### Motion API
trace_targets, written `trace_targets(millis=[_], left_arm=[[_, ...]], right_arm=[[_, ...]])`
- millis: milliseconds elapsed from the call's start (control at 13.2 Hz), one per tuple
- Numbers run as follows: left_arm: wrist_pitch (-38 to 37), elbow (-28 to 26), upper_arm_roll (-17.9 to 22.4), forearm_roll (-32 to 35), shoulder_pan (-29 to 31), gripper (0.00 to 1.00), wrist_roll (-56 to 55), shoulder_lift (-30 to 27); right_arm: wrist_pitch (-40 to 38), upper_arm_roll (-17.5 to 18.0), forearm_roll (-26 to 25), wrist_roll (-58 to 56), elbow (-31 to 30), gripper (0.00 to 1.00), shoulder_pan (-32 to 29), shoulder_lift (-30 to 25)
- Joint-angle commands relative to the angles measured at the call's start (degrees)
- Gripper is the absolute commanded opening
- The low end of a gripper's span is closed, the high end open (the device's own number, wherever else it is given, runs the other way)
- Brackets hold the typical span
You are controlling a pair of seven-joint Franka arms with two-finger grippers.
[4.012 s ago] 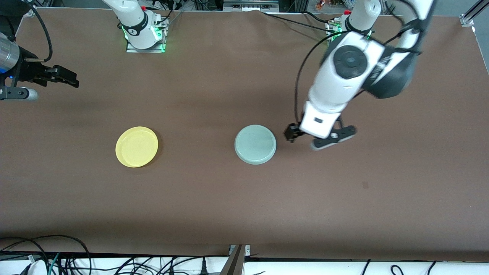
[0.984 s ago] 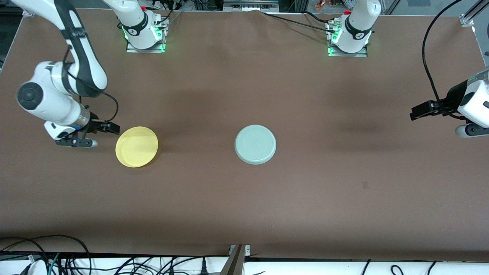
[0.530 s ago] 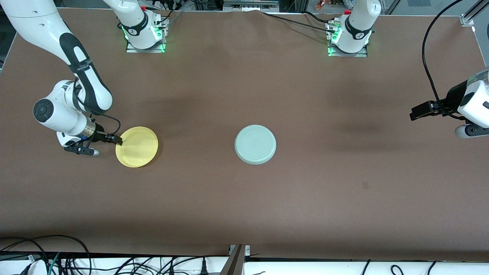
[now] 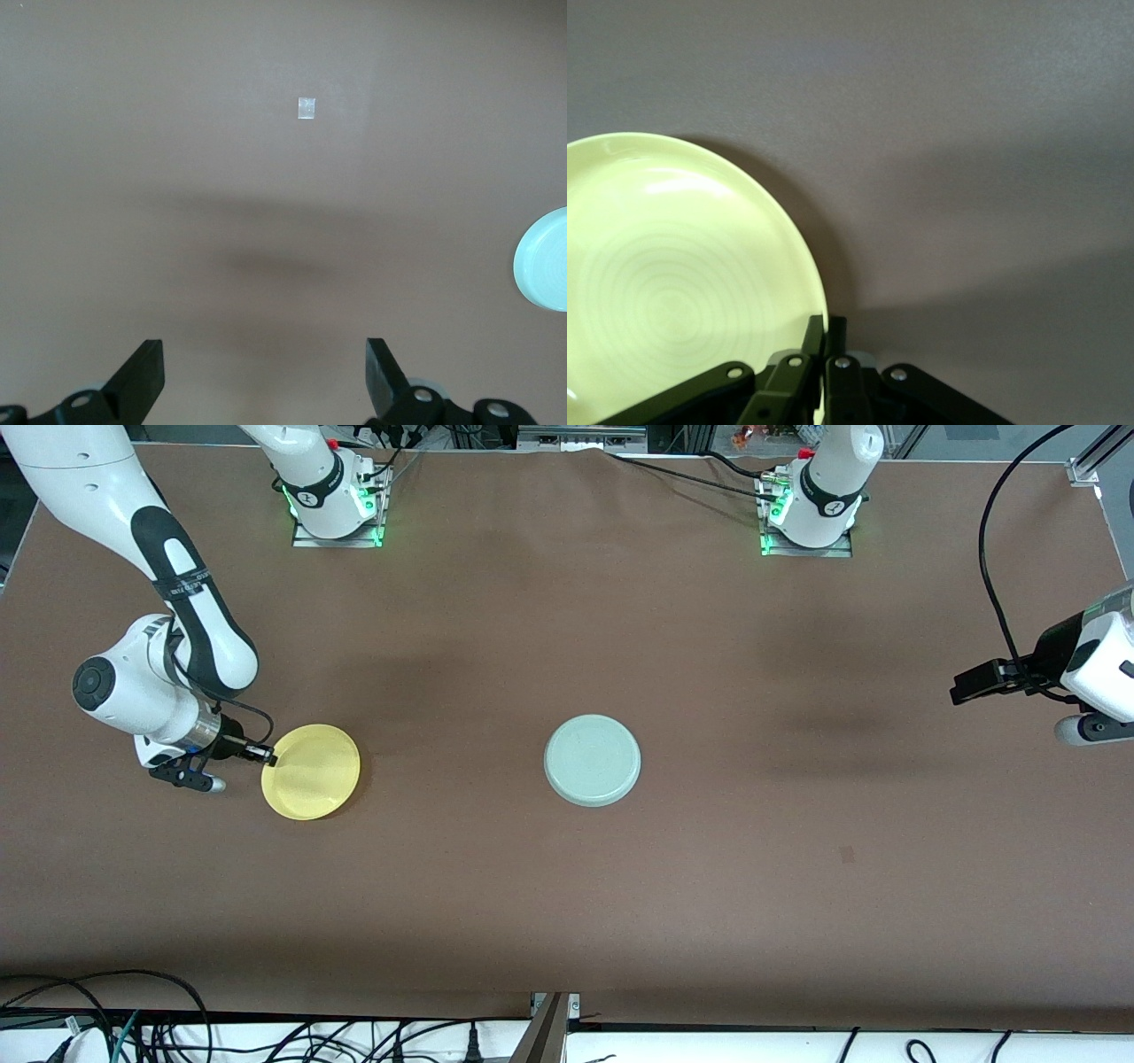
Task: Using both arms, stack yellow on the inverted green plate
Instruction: 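Carry the yellow plate with the right gripper onto the green plate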
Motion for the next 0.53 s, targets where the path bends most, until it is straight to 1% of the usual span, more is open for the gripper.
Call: trace_targets(millis=[0, 151, 227, 378, 454], left_arm=[[-0.5, 1.8, 0.1, -1.4, 0.3, 1.00, 1.1, 1.0], [-0.5, 1.8, 0.1, -1.3, 0.2, 1.00, 1.1, 1.0], [-0.5, 1.8, 0.1, -1.4, 0.3, 1.00, 1.1, 1.0], [-0.5, 1.8, 0.1, -1.4, 0.3, 1.00, 1.1, 1.0], [-0.5, 1.8, 0.1, -1.3, 0.3, 1.00, 1.1, 1.0]], right_arm=[[-9.1, 0.7, 1.6, -0.7, 4.5, 0.00, -0.1, -1.6], [-23.3, 1.6, 3.9, -0.3, 11.1, 0.00, -0.2, -3.5], [-28.6, 2.6, 5.0, 0.0, 14.0, 0.00, 0.1, -5.0], [-34.7, 6.7, 5.6, 1.3, 19.2, 0.00, 0.7, -5.0], [-35.3, 9.7, 5.8, 1.6, 20.9, 0.00, 1.2, -4.1]])
